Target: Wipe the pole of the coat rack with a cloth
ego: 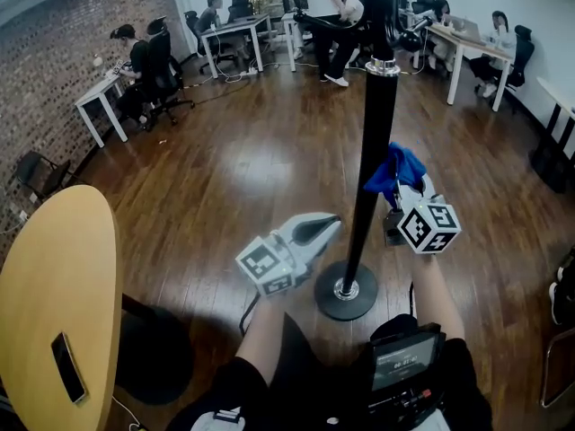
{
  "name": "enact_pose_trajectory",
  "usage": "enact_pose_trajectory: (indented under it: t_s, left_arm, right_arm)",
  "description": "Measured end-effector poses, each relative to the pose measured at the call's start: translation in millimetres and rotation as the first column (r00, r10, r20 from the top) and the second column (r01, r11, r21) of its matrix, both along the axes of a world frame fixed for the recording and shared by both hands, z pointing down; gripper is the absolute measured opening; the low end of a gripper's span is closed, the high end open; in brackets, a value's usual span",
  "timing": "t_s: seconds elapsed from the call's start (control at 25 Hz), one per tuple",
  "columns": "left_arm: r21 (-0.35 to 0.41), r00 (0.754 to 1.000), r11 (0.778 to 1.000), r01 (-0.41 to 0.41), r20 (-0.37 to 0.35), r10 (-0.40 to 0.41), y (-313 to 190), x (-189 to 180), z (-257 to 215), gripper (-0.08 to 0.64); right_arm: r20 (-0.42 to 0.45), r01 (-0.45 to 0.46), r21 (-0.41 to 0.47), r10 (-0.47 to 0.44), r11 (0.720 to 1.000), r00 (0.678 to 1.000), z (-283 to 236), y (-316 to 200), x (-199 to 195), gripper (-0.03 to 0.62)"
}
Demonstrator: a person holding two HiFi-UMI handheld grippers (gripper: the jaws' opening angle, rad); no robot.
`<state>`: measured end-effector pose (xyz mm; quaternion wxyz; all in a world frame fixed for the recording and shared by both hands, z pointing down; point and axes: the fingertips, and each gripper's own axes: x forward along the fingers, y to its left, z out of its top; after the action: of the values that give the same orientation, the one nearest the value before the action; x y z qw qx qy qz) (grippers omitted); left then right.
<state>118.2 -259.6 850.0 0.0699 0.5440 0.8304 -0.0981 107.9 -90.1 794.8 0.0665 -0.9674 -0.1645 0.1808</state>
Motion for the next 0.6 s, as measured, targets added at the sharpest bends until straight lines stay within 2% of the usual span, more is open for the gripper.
enact_pose_trajectory:
  t_s: [0.08,0.16,0.24,0.32,0.44,0.52,0.6]
  left_arm:
    - [0.017,1.0,1.0,-0.001,0.008,0.001,4,-1,7,-0.003]
    - [0.037,1.0,0.999,-0.003,0.015,0.003,8,-3,16,-0.003]
    - [0.053,1.0,0.999,-0.007,0.023,0.006,10,-3,24,-0.003]
    - [0.063,1.0,0.998,-0.011,0.027,0.01,11,-2,29,-0.003]
    - [0.067,1.0,0.998,-0.015,0.026,0.013,11,-3,30,-0.003]
    - [0.063,1.0,0.998,-0.012,0.024,0.01,11,-2,29,-0.003]
    - [0.059,1.0,0.998,-0.007,0.023,0.006,11,-2,27,-0.003]
  right_arm:
    - [0.094,0.019,0.176,-0.036,0.984,0.995,87,13,10,0.034]
    - [0.181,-0.001,0.301,-0.057,0.954,0.982,169,17,11,0.034]
    - [0.265,-0.035,0.373,-0.071,0.927,0.962,237,13,9,0.034]
    - [0.317,-0.049,0.426,-0.098,0.903,0.943,283,8,7,0.034]
    - [0.327,-0.042,0.451,-0.121,0.891,0.937,299,4,7,0.034]
    - [0.295,-0.018,0.419,-0.118,0.908,0.948,274,5,9,0.034]
    - [0.214,0.032,0.359,-0.115,0.933,0.97,225,2,9,0.034]
